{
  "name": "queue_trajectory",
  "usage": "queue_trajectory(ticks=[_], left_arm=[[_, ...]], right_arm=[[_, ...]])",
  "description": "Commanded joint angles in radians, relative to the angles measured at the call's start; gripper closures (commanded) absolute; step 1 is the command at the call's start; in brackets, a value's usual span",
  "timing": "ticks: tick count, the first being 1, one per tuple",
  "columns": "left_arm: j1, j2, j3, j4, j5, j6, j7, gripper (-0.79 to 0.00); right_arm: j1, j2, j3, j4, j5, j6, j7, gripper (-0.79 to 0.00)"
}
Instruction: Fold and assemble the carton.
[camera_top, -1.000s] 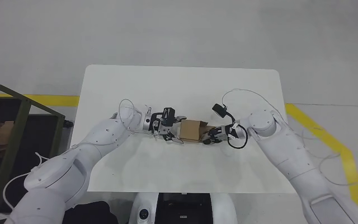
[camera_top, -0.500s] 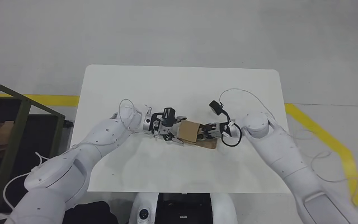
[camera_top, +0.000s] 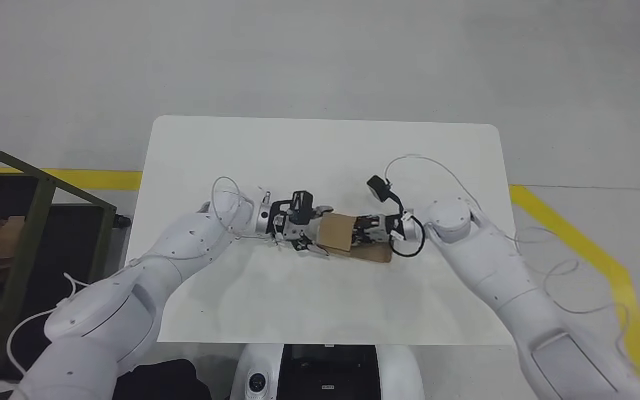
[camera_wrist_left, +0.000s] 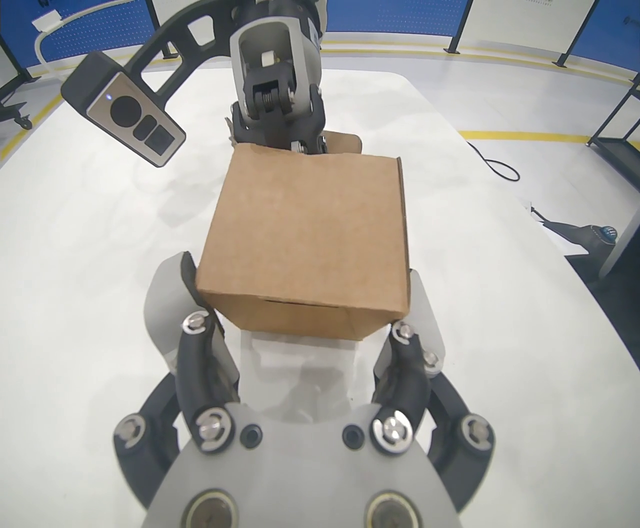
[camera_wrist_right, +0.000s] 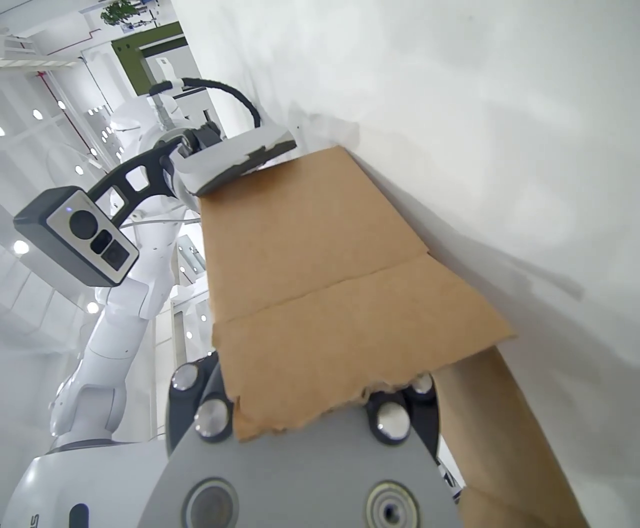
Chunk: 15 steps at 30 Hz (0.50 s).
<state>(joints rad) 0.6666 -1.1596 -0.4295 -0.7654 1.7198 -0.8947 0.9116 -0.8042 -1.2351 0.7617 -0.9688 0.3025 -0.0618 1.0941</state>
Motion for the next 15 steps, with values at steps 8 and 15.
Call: queue_trajectory(ticks=[8,15], left_arm=[[0.011,0.002,-0.023,0.007,-0.029,0.007,-0.018,-0.606],[0.018,0.003,-0.040,0.003,-0.048,0.013,-0.040,-0.585]], right_arm=[[0.035,-0.011,-0.006,0.062,-0.014,-0.029,0.047,0.000],[0.009,0.019,0.044,0.045,-0.054,-0.013,0.065,0.000]])
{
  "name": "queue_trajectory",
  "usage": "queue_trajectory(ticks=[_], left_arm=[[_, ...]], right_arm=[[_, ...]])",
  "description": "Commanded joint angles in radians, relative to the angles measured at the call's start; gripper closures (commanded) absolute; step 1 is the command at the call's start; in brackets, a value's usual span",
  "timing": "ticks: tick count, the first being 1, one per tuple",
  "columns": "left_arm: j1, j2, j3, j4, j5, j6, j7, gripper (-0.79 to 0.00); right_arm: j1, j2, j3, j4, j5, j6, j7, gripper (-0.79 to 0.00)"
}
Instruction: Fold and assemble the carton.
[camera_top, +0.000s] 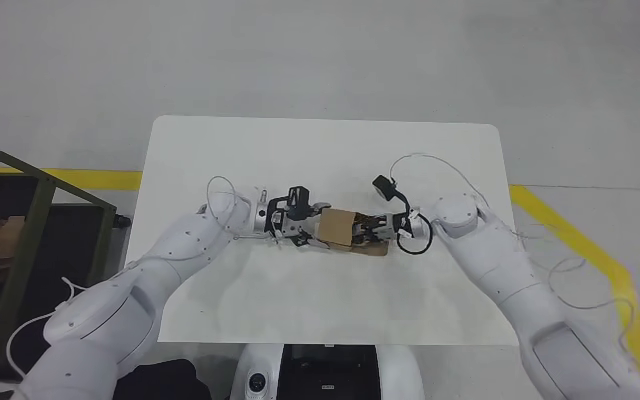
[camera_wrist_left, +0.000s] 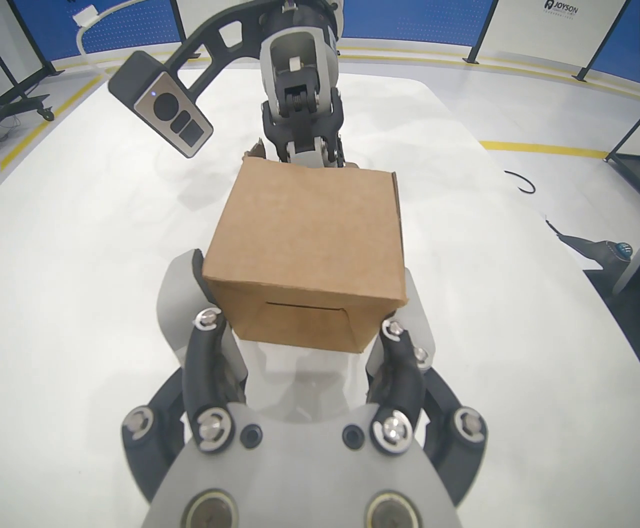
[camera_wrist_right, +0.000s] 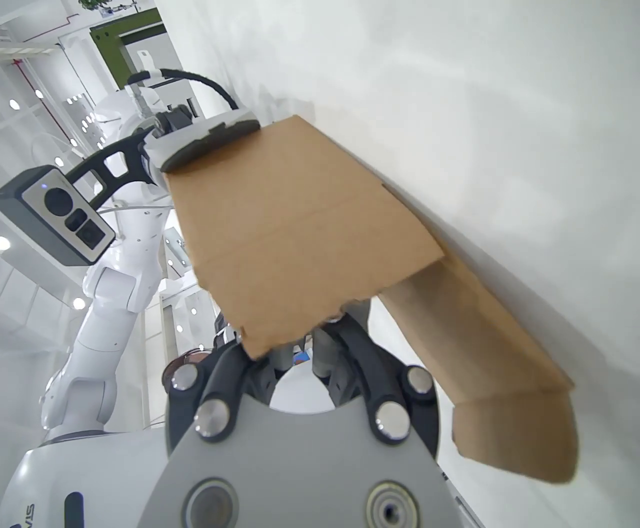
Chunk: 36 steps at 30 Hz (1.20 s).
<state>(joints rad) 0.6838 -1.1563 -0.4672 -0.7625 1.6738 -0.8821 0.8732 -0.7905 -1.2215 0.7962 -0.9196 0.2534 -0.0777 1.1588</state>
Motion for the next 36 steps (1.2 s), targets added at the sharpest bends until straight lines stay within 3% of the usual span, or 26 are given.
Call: queue_trajectory(ticks=[1,8,12,17,29,36], left_arm=[[0.002,0.001,-0.005,-0.001,-0.005,0.001,-0.005,-0.585],[0.009,0.003,-0.021,-0.007,-0.018,0.001,-0.023,-0.570],[0.013,0.005,-0.027,-0.016,-0.017,-0.001,-0.030,-0.570],[0.018,0.007,-0.035,-0.022,-0.017,-0.006,-0.030,-0.563],[0.027,0.011,-0.053,-0.031,-0.021,-0.011,-0.031,-0.560],[0.033,0.012,-0.070,-0.037,-0.041,-0.008,-0.044,-0.514]], right_arm=[[-0.013,0.013,0.026,-0.013,-0.008,0.005,0.002,0.000],[-0.115,0.079,0.182,-0.136,-0.031,0.030,-0.082,0.000],[-0.164,0.093,0.226,-0.205,-0.041,0.059,-0.152,0.000],[-0.162,0.089,0.220,-0.213,-0.055,0.067,-0.208,0.000],[-0.106,0.055,0.140,-0.157,-0.029,0.014,-0.155,0.000],[-0.107,0.042,0.119,-0.164,-0.004,0.014,-0.161,0.000]])
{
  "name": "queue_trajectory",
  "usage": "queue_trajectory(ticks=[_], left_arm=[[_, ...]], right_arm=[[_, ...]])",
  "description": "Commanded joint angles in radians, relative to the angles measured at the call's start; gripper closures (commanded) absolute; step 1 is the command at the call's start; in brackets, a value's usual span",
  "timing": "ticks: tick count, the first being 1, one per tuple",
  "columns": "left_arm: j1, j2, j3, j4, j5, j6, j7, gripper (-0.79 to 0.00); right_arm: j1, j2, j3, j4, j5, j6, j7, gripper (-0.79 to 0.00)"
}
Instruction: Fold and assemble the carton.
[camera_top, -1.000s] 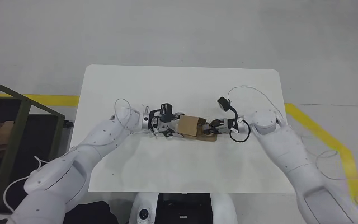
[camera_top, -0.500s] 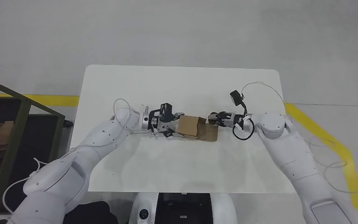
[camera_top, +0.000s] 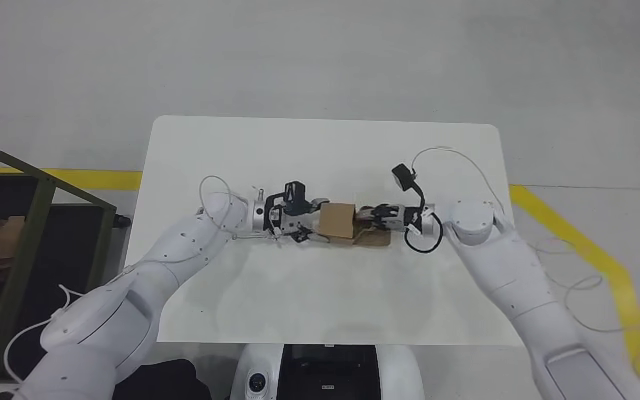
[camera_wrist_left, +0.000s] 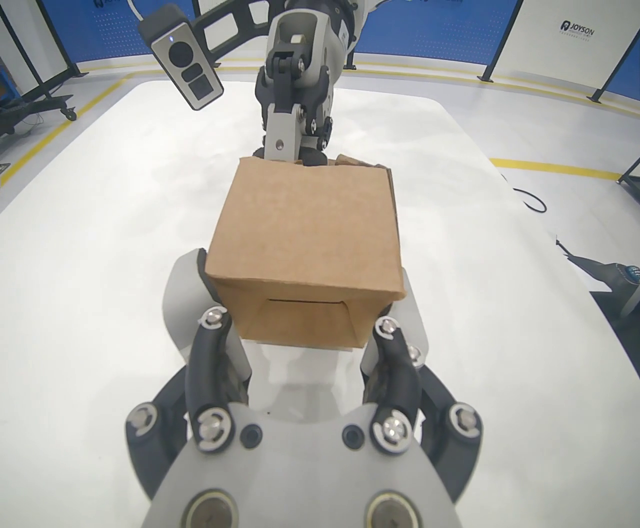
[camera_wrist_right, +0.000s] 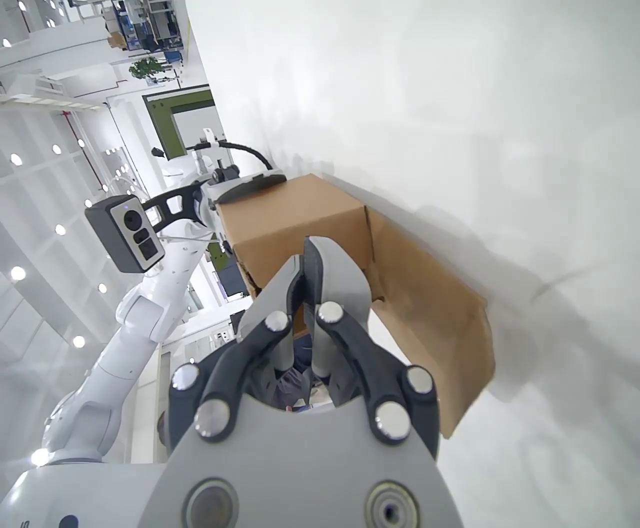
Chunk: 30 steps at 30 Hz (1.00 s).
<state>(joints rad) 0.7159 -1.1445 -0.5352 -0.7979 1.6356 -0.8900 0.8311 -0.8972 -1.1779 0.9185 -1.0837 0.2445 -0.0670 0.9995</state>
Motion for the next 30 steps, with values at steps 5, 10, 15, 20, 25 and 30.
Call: queue_trajectory(ticks=[5,10,15,20,25,30], left_arm=[[0.005,0.001,-0.016,-0.007,-0.019,0.000,-0.007,-0.486],[0.009,0.003,-0.025,-0.017,-0.023,-0.006,-0.015,-0.493],[0.013,0.005,-0.034,-0.027,-0.024,-0.011,-0.018,-0.502],[0.018,0.007,-0.041,-0.035,-0.025,-0.014,-0.021,-0.508],[0.021,0.007,-0.049,-0.034,-0.028,-0.017,-0.026,-0.511],[0.024,0.009,-0.057,-0.034,-0.027,-0.015,-0.028,-0.508]], right_arm=[[0.003,-0.012,-0.012,0.007,0.036,-0.005,-0.013,0.000],[0.023,-0.026,-0.034,0.026,0.049,-0.019,-0.005,0.000],[0.050,-0.040,-0.056,0.055,0.062,-0.041,0.020,0.000],[0.068,-0.053,-0.070,0.092,0.080,-0.069,0.033,0.000],[0.068,-0.051,-0.041,0.141,0.108,-0.115,0.034,0.000],[0.046,-0.025,0.023,0.134,0.091,-0.117,0.035,0.000]])
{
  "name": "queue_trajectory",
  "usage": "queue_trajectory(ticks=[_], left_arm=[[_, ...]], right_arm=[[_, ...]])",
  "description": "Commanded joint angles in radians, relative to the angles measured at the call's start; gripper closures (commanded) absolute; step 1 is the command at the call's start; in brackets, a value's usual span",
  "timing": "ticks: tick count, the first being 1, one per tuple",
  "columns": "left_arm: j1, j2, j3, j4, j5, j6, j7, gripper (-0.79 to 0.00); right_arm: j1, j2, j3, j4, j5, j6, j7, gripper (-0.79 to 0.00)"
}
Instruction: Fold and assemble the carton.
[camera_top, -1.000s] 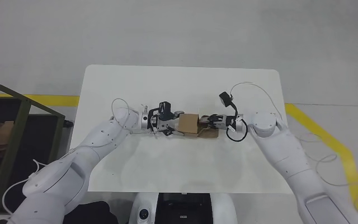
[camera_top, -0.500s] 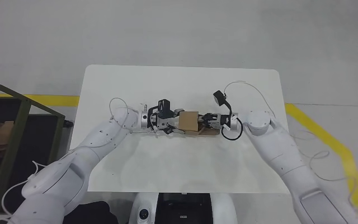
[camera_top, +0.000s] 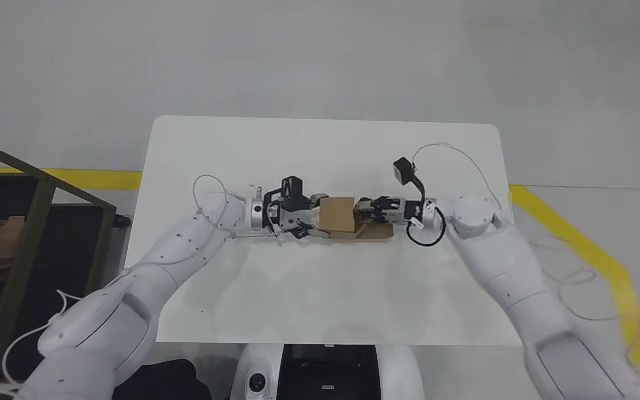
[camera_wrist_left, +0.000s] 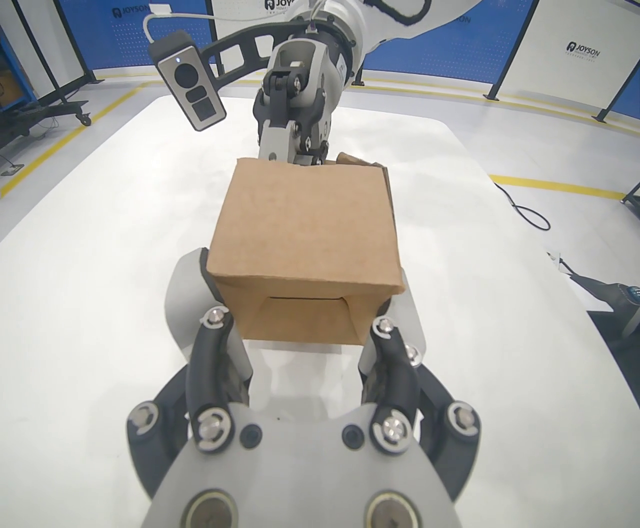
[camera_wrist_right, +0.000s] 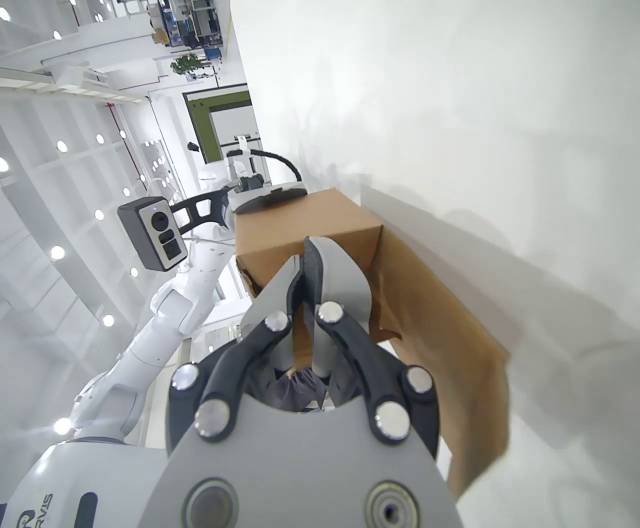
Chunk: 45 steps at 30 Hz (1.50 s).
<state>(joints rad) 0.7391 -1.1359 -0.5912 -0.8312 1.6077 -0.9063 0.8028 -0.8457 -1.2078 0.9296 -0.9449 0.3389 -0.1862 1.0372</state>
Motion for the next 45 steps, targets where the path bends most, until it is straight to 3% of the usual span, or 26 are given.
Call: queue_trajectory(ticks=[1,9,16,30,45], left_arm=[[0.002,0.000,-0.002,-0.001,0.001,0.002,0.000,-0.511],[0.005,0.001,-0.015,0.002,-0.003,0.005,-0.007,-0.511],[0.007,0.001,-0.023,0.000,-0.007,0.002,-0.019,-0.514],[0.011,-0.001,-0.038,-0.017,-0.017,-0.009,-0.027,-0.520],[0.021,0.001,-0.055,-0.036,-0.018,-0.020,-0.021,-0.514]], right_arm=[[-0.015,0.011,0.028,-0.013,-0.007,0.005,-0.006,0.000],[-0.115,0.064,0.136,-0.164,-0.073,0.088,0.010,0.000],[-0.170,0.072,0.136,-0.272,-0.099,0.154,-0.010,0.000],[-0.087,0.020,0.019,-0.193,-0.019,0.144,-0.045,0.000],[-0.014,-0.025,-0.050,-0.076,0.043,0.067,-0.010,0.000]])
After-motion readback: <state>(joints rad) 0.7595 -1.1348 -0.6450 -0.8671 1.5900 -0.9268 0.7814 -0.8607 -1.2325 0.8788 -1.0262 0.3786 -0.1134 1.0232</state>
